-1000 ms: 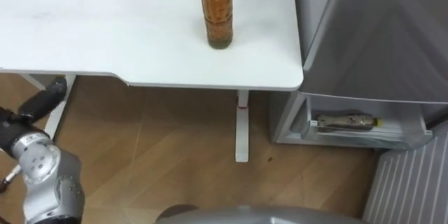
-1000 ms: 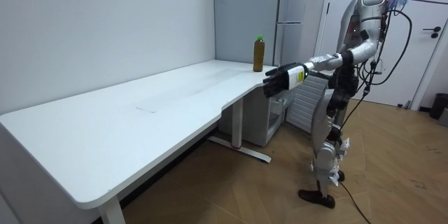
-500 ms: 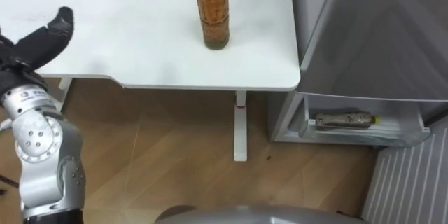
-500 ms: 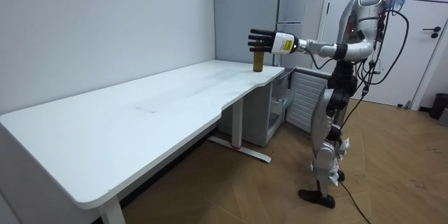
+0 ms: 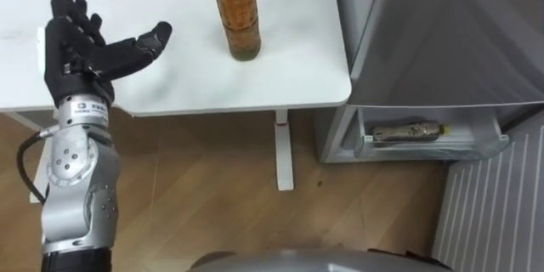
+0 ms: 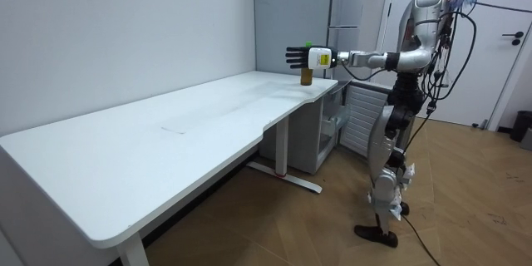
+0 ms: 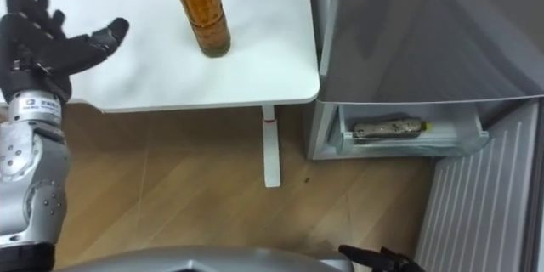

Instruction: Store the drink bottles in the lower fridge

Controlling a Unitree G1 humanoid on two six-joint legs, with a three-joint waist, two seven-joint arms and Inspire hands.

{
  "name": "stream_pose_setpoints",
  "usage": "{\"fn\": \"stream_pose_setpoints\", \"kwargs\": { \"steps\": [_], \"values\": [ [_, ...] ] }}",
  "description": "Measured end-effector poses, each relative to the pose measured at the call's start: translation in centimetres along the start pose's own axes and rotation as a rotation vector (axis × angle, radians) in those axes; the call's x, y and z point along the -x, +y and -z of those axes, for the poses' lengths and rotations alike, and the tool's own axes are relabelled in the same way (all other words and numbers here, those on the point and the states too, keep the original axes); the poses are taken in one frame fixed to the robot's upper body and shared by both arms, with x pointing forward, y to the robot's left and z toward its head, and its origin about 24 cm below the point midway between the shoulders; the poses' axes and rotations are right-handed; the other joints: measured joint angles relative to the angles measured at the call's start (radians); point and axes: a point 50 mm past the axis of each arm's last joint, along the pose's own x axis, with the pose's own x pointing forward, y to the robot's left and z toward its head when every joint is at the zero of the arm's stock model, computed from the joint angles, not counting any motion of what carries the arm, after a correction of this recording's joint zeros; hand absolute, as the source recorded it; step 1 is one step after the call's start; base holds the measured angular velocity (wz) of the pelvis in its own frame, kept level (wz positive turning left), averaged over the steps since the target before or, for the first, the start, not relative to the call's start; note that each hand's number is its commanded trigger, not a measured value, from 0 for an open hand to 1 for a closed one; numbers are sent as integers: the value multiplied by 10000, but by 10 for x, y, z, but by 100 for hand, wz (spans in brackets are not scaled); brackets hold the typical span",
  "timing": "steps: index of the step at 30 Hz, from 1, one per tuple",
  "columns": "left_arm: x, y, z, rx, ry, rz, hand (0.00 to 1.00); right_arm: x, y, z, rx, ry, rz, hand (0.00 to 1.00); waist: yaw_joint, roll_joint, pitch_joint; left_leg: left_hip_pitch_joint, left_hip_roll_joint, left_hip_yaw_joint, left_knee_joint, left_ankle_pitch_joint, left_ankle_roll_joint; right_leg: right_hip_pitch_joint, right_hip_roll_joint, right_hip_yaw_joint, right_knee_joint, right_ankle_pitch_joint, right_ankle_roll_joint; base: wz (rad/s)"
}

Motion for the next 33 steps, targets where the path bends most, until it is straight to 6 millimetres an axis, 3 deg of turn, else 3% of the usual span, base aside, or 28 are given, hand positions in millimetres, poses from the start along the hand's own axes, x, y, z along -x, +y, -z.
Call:
{"fn": "stream_pose_setpoints", "kwargs": {
  "steps": [16,26,33],
  "values": [
    [-5,-3,18,609,1327,969,0,0,1,-2,-136,307,14,0,-172,-37,31,173,24,241,-75,0,0,4,0,239,2,-11,17,-4],
    [-29,-7,24,588,1658,1157,0,0,1,-5,13,169,-23,0,-323,-24,34,165,27,267,-88,-1,0,-21,6,273,29,-11,15,0],
    [-29,-10,27,379,1841,1456,0,0,1,-5,-67,200,-20,0,-387,-12,31,167,28,267,-100,0,-1,-22,8,275,30,-10,13,0]
  ]
}}
